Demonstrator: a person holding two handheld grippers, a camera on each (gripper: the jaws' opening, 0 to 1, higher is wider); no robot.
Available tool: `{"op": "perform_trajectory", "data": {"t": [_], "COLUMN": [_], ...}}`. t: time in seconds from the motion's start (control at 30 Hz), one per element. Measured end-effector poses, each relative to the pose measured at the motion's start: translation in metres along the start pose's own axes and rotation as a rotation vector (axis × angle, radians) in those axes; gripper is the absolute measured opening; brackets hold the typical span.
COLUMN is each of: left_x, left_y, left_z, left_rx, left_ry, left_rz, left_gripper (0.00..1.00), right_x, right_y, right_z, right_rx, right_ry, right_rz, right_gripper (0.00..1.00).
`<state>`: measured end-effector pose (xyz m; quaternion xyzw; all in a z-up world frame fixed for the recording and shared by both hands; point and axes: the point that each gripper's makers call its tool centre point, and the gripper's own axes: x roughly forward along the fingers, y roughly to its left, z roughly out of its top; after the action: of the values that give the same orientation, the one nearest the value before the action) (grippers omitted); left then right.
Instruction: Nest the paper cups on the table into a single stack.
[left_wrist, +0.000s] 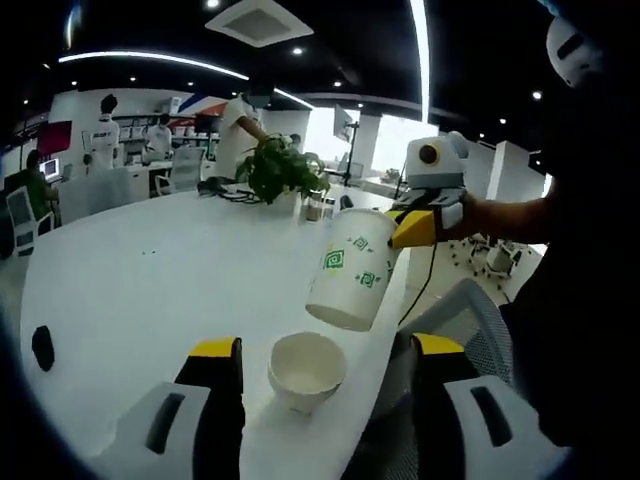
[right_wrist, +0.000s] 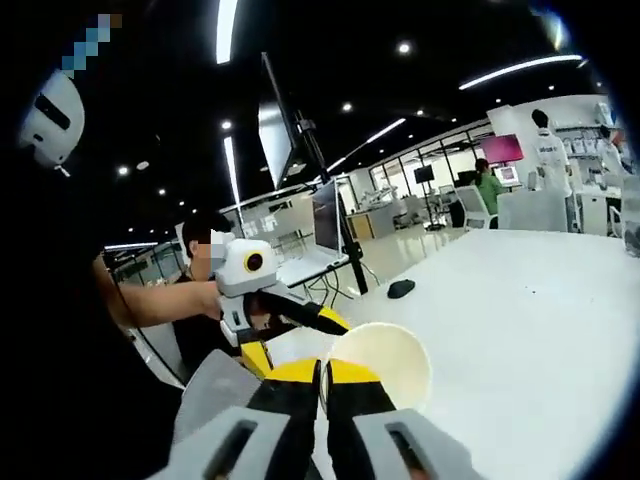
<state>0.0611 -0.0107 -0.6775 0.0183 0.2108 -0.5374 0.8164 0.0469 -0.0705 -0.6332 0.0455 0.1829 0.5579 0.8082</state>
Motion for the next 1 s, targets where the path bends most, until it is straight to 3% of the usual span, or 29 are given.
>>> {"op": "perform_trajectory", "data": {"t": [0.27, 0.57, 0.8, 1.0], "left_x": [-0.011, -0.014, -0.021, -0.029], "left_y": [0.005, -0.001, -0.002, -0.005], "left_z": [-0.001, -0.014, -0.027, -0.03], "left_rx": [0.049, 0.079, 0.096, 0.088], "left_ry": [-0.013, 0.021, 0.06, 0.057], "left_rz": [0.065, 0.063, 0.066, 0.061], "left_gripper": [0.77, 0.82, 0.83, 0.83], "right_x": [0.015, 0.027, 0.035, 0.044], "right_y": [-0.005, -0.01, -0.01, -0.01], "right_z": [-0.01, -0.031, -0.039, -0.048], "right_rx": [-0.081, -0.151, -0.179, -0.231], "right_ry": [0.122, 0.258, 0.314, 0.372], "right_rz": [0.004, 0.014, 0.026, 0.032], "right_gripper": [0.0, 0.0, 0.0, 0.0]}}
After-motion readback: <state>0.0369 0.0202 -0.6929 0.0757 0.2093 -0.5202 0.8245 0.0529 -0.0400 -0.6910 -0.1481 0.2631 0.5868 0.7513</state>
